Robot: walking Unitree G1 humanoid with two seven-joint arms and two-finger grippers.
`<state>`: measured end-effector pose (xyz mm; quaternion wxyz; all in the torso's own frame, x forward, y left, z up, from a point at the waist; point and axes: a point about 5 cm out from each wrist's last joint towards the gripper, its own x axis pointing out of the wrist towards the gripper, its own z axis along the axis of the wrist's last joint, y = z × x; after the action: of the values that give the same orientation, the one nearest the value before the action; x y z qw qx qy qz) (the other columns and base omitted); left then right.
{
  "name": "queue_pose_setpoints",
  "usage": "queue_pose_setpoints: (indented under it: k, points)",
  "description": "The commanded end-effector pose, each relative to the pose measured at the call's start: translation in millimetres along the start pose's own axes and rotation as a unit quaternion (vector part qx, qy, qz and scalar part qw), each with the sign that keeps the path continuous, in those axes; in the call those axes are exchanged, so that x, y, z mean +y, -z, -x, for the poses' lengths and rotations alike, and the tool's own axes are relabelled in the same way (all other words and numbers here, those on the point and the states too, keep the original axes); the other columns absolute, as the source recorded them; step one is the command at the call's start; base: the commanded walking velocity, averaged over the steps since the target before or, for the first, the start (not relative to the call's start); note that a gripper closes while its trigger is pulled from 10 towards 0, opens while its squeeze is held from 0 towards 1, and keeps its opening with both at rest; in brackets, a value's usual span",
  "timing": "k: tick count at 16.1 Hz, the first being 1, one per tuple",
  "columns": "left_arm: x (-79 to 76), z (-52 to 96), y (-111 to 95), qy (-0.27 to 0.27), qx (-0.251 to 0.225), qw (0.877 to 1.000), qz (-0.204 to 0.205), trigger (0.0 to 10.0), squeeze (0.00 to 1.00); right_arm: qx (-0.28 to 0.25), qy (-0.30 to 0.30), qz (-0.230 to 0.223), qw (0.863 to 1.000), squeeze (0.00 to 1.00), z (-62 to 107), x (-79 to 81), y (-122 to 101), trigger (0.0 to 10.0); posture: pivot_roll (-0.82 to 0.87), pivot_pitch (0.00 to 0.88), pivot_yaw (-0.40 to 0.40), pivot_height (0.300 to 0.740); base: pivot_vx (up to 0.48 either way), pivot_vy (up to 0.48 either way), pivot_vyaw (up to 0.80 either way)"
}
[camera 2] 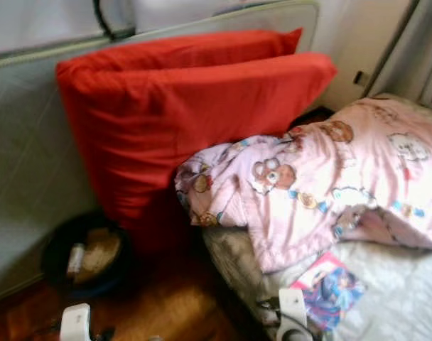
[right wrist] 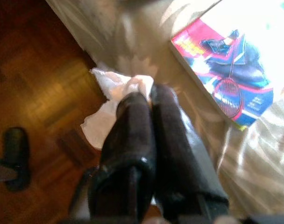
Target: Clean up the room
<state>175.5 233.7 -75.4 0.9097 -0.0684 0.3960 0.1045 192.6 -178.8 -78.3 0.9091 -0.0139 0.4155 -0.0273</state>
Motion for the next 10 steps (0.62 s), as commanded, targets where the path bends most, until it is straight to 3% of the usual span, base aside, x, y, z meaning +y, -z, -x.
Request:
queue_pose_setpoints:
  k: [1,10]
  points:
    - [4.2,2.8,8.9,-0.004,0.019,1.0,-0.01,10.0,0.0,0.0,-0.005,-0.008,1.0,0.0,-0.1,5.1,-0.1,10.0,0.09,0.095,-0.033,0.697,0.0,0.285,0.0]
    - [4.2,2.6,8.5,-0.003,0.019,1.0,-0.011,10.0,0.0,0.009,-0.021,-0.007,1.0,0.0,0.3,9.2,3.2,10.0,0.09,0.096,-0.032,0.697,0.0,0.285,0.0]
